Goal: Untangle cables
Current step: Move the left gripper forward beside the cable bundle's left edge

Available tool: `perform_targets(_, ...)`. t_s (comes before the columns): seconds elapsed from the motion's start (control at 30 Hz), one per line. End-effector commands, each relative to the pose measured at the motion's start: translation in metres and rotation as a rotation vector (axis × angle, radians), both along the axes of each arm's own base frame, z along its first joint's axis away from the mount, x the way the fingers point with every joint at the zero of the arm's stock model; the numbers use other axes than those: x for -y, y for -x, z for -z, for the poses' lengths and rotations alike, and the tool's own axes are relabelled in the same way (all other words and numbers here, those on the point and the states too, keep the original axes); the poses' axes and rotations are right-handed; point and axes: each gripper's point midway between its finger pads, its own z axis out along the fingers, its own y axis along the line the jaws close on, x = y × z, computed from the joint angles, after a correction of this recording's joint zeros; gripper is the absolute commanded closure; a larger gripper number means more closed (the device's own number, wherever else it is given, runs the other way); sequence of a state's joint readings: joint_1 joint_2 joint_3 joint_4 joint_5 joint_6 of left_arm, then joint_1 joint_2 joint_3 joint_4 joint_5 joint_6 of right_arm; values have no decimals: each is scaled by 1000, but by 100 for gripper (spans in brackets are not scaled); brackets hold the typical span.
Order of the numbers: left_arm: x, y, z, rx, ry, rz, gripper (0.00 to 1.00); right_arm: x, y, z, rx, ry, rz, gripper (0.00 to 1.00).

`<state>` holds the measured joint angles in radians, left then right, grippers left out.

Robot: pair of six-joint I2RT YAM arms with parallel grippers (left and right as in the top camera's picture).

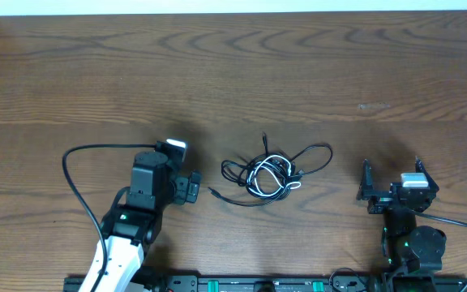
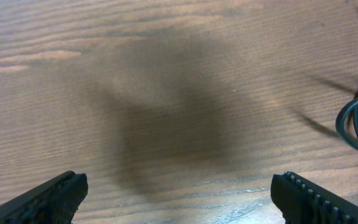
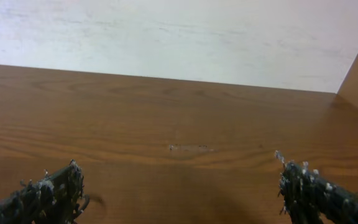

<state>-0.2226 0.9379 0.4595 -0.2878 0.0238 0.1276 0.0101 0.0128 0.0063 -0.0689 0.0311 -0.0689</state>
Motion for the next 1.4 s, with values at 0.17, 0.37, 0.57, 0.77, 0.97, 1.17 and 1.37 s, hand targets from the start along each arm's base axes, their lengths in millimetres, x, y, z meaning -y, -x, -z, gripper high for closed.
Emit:
perform_targets(0.17,6,-7,-2,-38,22,9,0,1,0,0,2,-12,4,1)
perform_targets(0.37,13,-4,2,-83,37,49,1,1,0,0,2,-12,4,1)
perform_targets(0.57,31,0,12,-160,73,164,0,1,0,0,2,-12,4,1)
perform_targets(0.77,35,-5,19,-226,68,186,1,1,0,0,2,-12,5,1)
perform_targets(0.97,38,-2,21,-249,77,204,1,1,0,0,2,-12,4,1)
perform_targets(1.17,58,6,17,-246,134,351,1,1,0,0,2,-12,4,1)
perform_targets(1.37,58,4,16,-237,132,350,1,1,0,0,2,-12,4,1)
